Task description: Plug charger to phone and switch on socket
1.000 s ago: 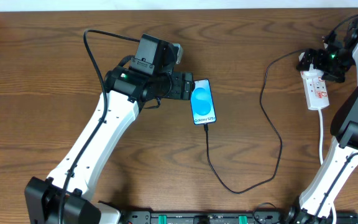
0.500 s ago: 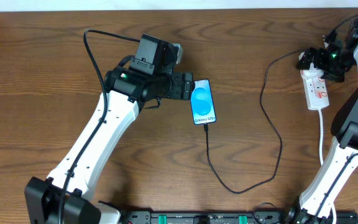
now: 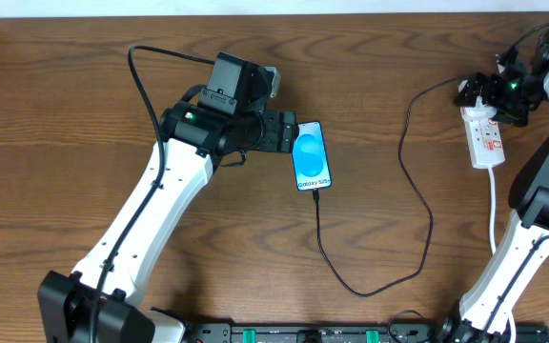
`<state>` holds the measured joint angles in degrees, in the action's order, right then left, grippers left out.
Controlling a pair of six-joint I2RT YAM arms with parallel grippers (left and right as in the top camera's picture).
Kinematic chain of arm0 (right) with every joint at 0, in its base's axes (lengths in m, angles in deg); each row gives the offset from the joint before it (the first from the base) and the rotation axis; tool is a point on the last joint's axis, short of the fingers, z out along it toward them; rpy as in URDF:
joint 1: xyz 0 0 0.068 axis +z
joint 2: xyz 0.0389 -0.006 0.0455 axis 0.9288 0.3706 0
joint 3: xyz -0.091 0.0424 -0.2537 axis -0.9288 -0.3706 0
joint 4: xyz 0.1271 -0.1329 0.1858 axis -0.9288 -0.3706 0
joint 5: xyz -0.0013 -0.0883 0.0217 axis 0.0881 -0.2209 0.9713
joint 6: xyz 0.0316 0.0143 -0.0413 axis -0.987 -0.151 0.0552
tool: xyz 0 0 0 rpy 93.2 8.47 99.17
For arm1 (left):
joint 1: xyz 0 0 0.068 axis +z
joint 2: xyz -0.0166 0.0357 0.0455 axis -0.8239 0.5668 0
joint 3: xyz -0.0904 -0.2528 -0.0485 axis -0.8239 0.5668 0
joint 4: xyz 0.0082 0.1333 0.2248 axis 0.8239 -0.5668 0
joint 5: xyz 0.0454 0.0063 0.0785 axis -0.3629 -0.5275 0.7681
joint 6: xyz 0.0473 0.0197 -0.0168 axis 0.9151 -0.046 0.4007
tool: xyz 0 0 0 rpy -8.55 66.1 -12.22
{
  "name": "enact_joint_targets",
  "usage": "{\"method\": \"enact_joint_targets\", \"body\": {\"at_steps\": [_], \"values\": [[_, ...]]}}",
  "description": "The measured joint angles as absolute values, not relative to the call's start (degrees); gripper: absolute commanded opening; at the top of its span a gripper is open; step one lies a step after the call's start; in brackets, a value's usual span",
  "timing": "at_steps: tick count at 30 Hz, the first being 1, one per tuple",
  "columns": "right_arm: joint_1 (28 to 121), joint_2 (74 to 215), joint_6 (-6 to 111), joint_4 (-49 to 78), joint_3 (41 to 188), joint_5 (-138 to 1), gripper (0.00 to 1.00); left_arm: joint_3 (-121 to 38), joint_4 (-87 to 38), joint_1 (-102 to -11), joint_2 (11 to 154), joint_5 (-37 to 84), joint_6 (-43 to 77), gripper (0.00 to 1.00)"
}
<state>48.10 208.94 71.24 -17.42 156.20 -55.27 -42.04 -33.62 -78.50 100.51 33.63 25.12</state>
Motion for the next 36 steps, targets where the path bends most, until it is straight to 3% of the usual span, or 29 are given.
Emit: {"method": "enact_joint_targets", "body": {"at_steps": [24, 36], "values": [[47.60, 208.40, 69.84, -17.03, 154.89, -54.37, 0.97, -42.04, -33.62, -78.50, 100.51, 33.63, 25.09, 0.86], [46.05, 208.40, 68.53, -24.44, 155.41, -52.19, 0.94, -42.04, -33.62, -78.50, 100.51, 33.63, 25.09, 0.86]]}}
